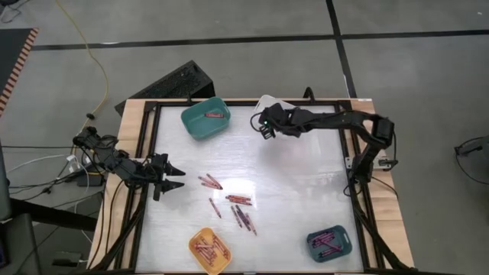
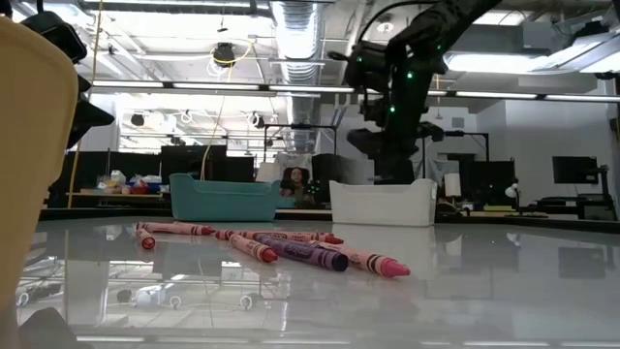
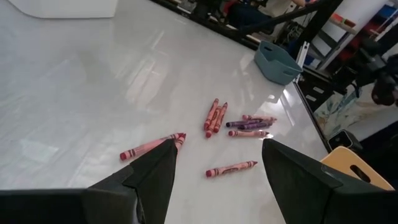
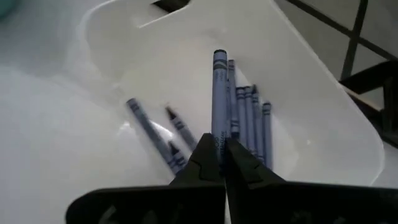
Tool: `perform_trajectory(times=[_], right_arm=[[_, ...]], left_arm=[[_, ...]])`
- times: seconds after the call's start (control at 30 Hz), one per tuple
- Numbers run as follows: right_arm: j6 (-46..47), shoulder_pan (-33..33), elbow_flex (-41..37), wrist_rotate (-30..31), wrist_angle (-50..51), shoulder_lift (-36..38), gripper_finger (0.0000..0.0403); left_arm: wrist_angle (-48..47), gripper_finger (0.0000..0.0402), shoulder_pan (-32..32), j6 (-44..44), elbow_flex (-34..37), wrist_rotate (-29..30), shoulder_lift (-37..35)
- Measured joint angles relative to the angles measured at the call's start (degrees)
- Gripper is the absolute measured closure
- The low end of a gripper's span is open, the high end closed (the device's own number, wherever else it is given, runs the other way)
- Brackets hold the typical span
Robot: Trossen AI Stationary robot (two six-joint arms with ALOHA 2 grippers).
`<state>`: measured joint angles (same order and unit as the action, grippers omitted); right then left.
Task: Sort crayons
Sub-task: Put the blue crayon into the white bin, then put the red crayon into the top green bin
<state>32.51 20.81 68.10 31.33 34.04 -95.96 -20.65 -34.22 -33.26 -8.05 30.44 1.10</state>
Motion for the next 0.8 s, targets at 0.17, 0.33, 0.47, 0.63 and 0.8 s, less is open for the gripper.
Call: perform_trajectory(times=[0.17,0.33,0.47,0.63,0.8], right_arm=[[0.04,2.3,0.01,-0.12,-0.2,0.02,0.0394],[0.06,3.38,0.02,-1.9,-0.2,0.02,0.0383],[0.0,3.68,0.02,-1.94,-0.23,0.02,0.036],[-0.13,4.61,0.02,-2.95,-0.24,0.02,0.0331],[-2.12,4.71,0.02,-6.81,-0.95,0.07,0.032]], left_arm=[[-0.16,0.0174,0.0,0.0,0.0,-0.02,0.0],[-0.26,0.0174,0.0,0.0,0.0,0.01,0.0],[-0.43,0.0174,0.0,-0.07,0.0,0.02,0.0],[-0.43,0.0174,0.0,-0.17,0.0,0.04,0.0],[-0.45,0.0174,0.0,-0.48,0.0,0.04,0.0]])
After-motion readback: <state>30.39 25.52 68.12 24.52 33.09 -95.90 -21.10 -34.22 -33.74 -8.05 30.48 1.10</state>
